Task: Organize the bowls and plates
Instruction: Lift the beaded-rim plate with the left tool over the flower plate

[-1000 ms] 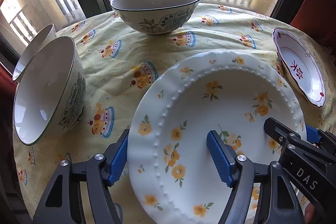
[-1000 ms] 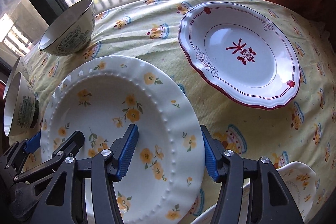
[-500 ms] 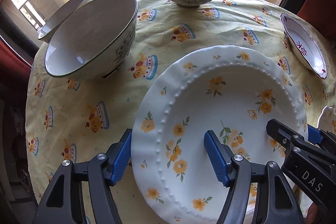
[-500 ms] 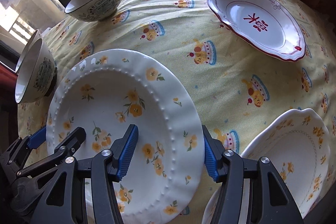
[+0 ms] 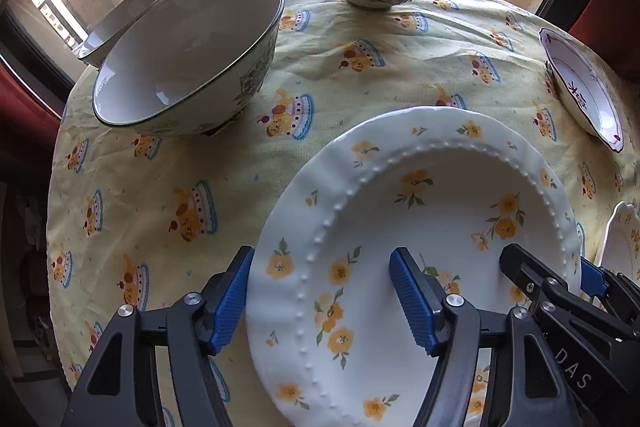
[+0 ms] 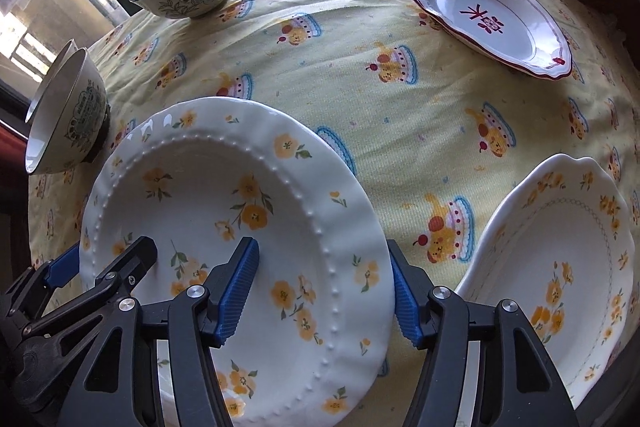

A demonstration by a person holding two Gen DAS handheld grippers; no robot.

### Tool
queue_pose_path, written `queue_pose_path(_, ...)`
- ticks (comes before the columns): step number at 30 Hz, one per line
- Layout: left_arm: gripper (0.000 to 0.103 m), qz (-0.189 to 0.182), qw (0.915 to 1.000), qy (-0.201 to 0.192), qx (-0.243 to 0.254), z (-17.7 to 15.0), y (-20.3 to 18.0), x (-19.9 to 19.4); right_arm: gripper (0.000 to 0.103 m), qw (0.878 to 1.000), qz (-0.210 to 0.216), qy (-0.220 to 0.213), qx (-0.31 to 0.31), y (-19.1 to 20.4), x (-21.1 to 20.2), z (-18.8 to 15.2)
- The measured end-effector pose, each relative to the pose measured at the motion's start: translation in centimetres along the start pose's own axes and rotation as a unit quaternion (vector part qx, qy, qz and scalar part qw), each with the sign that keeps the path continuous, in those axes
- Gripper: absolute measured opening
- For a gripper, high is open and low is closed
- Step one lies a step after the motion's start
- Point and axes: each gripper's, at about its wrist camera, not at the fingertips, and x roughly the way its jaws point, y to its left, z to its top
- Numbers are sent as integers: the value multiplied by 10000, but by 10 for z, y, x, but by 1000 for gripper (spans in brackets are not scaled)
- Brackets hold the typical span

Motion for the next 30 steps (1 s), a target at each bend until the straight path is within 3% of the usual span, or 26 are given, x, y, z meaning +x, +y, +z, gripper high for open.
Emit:
queue_pose_path(14,69,-317,9991,233,137,-10,9,-14,64,9989,-407,-197,-104,8,-24,3)
queue_pose_path(30,67,-6,9996,-148,-234,-33,-36,-70,64,9985,-104,-170,-505,-36,-64,-5)
